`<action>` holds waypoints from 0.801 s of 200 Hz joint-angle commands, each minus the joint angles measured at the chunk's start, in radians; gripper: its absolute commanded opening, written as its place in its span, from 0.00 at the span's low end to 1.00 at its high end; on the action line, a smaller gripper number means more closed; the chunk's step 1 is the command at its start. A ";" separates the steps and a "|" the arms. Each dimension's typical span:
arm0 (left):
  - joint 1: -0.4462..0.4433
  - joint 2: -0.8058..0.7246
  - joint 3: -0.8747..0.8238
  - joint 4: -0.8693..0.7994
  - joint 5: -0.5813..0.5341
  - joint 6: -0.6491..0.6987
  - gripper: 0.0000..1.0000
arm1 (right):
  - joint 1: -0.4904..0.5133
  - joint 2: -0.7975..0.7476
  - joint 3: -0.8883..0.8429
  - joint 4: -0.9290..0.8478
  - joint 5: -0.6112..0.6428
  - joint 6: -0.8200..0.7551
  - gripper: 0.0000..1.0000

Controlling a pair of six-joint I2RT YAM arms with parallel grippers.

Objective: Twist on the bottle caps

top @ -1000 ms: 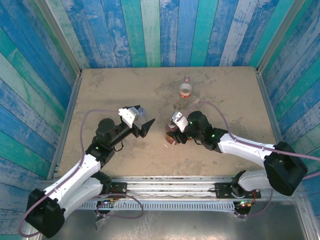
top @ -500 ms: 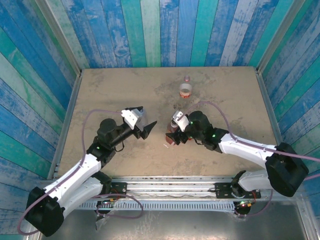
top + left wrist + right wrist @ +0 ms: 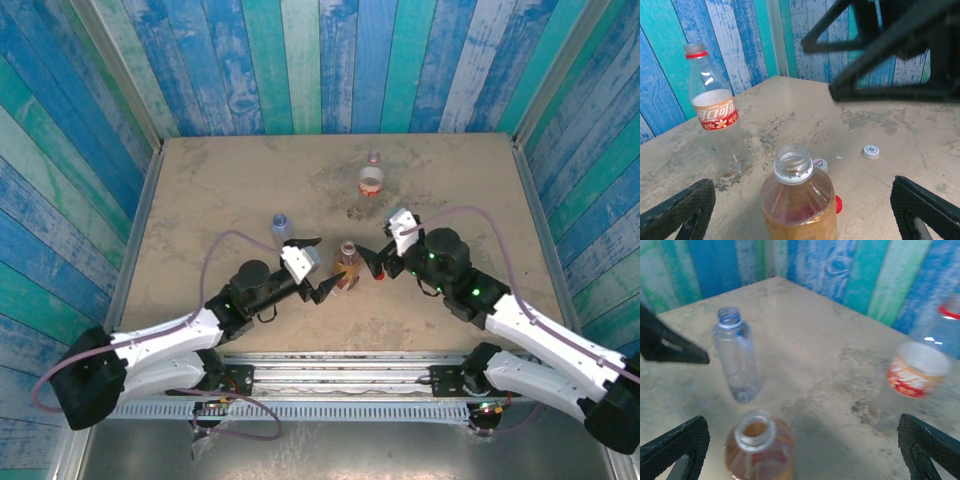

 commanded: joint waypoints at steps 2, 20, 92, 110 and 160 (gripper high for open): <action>-0.042 0.072 -0.036 0.198 -0.119 -0.032 0.94 | -0.016 -0.064 -0.036 -0.071 0.125 0.048 1.00; -0.091 0.149 -0.037 0.256 -0.140 -0.041 0.94 | -0.025 -0.091 -0.059 -0.078 0.143 0.070 1.00; -0.097 0.449 -0.085 0.596 -0.321 -0.138 0.94 | -0.032 -0.074 -0.068 -0.068 0.161 0.112 0.99; -0.097 0.517 -0.080 0.653 -0.306 -0.139 0.94 | -0.034 -0.064 -0.069 -0.055 0.159 0.117 0.99; -0.097 0.677 -0.049 0.813 -0.257 -0.146 0.98 | -0.034 -0.039 -0.068 -0.044 0.143 0.144 0.99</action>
